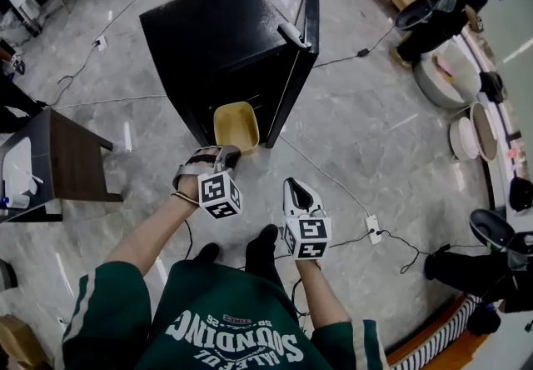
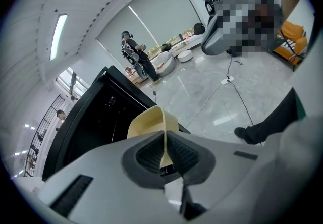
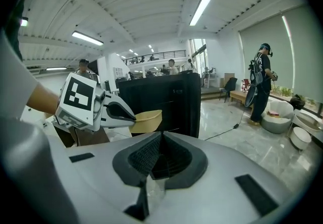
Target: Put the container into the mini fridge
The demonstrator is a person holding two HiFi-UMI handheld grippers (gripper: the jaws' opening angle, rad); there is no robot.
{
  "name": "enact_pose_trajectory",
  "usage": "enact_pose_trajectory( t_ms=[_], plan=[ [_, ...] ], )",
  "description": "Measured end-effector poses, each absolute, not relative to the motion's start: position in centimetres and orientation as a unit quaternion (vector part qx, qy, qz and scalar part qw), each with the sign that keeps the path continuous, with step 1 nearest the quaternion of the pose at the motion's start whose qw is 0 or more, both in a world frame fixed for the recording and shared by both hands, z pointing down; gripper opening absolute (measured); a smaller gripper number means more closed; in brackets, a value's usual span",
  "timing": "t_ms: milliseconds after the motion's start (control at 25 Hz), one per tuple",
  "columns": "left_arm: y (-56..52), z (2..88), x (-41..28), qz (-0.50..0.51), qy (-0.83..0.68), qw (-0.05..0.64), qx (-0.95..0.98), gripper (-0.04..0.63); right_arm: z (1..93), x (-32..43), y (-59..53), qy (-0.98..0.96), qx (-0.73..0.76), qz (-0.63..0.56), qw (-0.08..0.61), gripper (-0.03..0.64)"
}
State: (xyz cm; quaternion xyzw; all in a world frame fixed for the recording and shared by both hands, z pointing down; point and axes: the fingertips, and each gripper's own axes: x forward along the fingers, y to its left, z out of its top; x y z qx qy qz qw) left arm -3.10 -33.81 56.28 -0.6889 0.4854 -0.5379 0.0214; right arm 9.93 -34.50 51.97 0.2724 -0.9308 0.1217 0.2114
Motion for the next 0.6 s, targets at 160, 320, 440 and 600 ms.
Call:
enact_pose_trajectory(
  t_ms=[160,320,440,600],
  plan=[
    [-35.6,56.6,-2.9,-0.541,0.496,0.011,-0.679,0.025,52.2,10.0,-36.4,-0.936,0.253,0.12,0.213,0.035],
    [-37.0,56.7,-2.6,-0.541,0.509,0.004,-0.67,0.025,52.2,10.7,-38.0,-0.94,0.238,0.118,0.214,0.036],
    [-38.1,57.0,-2.2,-0.541,0.518,0.0,-0.662,0.025,52.5,11.4,-39.1,-0.943,0.228,0.114,0.215,0.036],
    [-39.7,57.6,-2.0,-0.545,0.527,-0.005,-0.652,0.025,52.8,12.2,-40.7,-0.946,0.214,0.132,0.204,0.035]
  ],
)
